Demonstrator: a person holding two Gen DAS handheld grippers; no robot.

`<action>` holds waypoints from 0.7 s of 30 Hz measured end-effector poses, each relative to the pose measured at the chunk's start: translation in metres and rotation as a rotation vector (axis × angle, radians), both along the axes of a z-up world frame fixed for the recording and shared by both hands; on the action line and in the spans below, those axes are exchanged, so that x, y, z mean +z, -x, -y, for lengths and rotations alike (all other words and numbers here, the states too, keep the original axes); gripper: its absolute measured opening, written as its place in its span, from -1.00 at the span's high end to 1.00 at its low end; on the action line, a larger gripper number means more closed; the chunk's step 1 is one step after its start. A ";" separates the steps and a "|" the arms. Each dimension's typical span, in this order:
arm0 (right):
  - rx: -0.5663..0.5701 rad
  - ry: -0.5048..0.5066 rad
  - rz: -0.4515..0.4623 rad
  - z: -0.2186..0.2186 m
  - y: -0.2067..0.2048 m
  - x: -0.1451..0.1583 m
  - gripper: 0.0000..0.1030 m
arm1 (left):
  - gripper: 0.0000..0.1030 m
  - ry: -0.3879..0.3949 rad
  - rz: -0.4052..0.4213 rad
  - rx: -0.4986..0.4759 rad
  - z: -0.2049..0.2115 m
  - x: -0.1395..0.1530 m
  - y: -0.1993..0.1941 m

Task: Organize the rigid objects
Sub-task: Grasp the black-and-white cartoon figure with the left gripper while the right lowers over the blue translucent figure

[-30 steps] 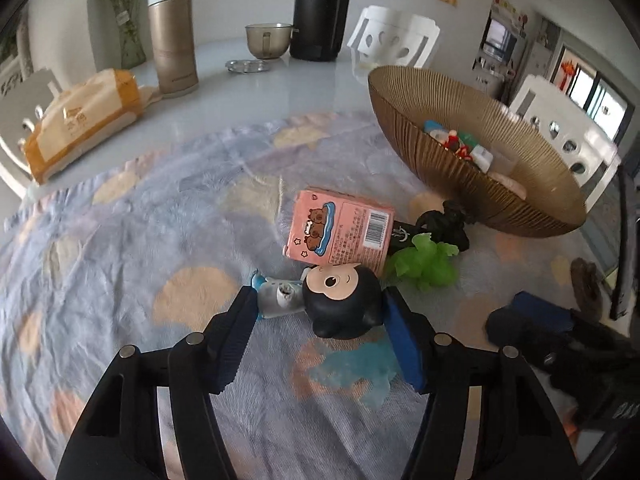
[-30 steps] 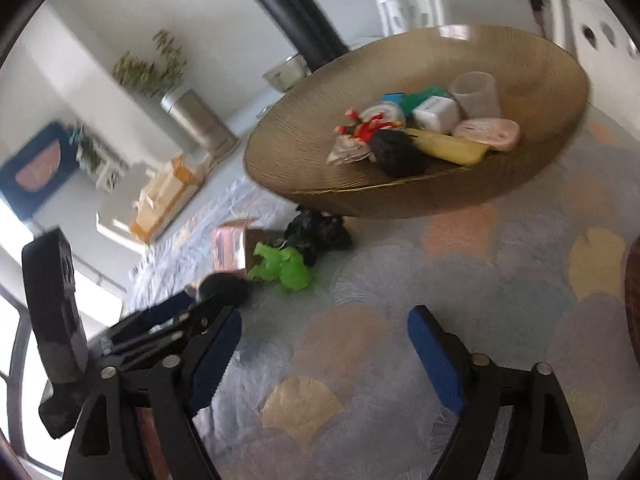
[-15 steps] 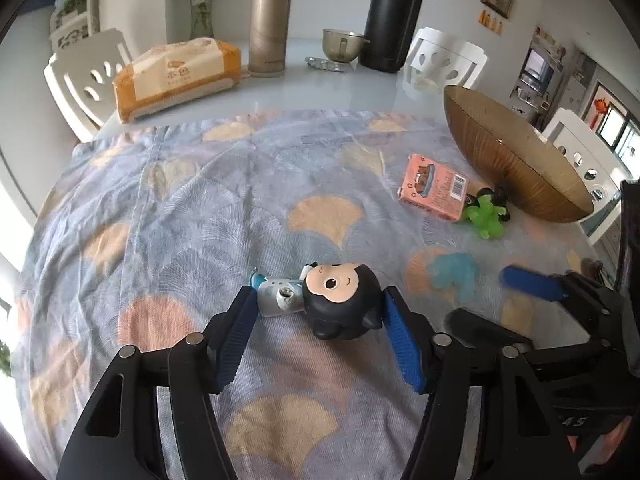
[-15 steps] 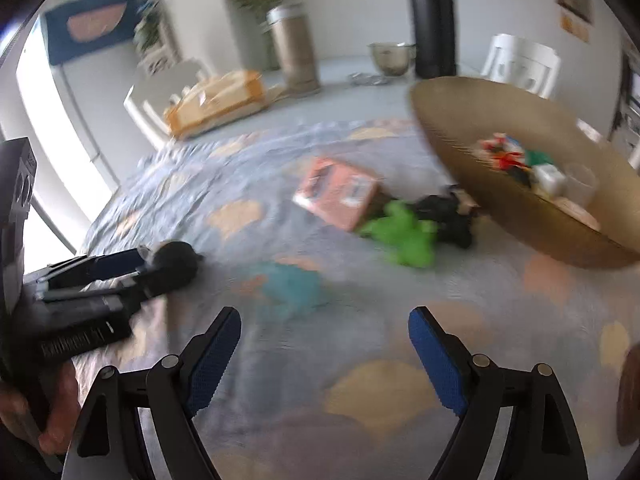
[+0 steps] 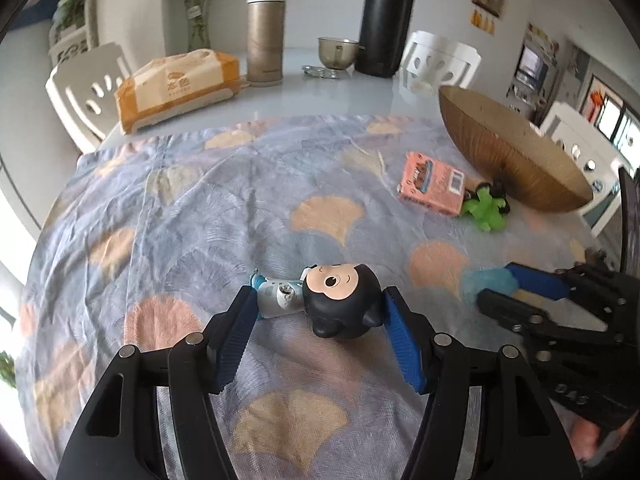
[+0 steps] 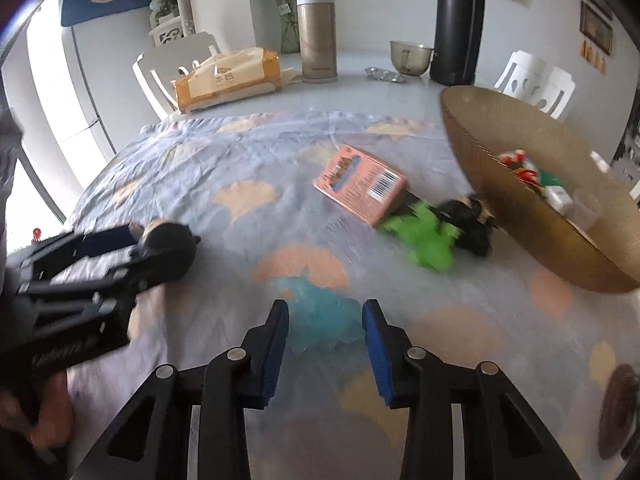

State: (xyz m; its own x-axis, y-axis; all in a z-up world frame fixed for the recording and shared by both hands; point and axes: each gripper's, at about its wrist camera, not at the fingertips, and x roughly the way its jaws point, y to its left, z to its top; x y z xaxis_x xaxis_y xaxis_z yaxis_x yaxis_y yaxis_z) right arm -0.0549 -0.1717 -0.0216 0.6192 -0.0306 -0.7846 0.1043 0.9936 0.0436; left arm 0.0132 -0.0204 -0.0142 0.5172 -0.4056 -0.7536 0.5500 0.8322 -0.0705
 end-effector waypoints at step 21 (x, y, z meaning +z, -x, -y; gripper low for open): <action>-0.022 -0.116 0.057 0.020 0.015 0.001 0.27 | -0.33 -0.144 -0.011 0.066 -0.056 -0.003 0.022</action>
State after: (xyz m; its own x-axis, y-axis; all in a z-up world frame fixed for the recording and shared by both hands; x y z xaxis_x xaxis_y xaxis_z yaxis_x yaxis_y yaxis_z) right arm -0.0701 -0.1916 -0.0205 0.6630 0.0442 -0.7473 0.1199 0.9791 0.1642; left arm -0.0085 0.0353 -0.0174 0.5308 -0.2585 -0.8071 0.4933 0.8686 0.0462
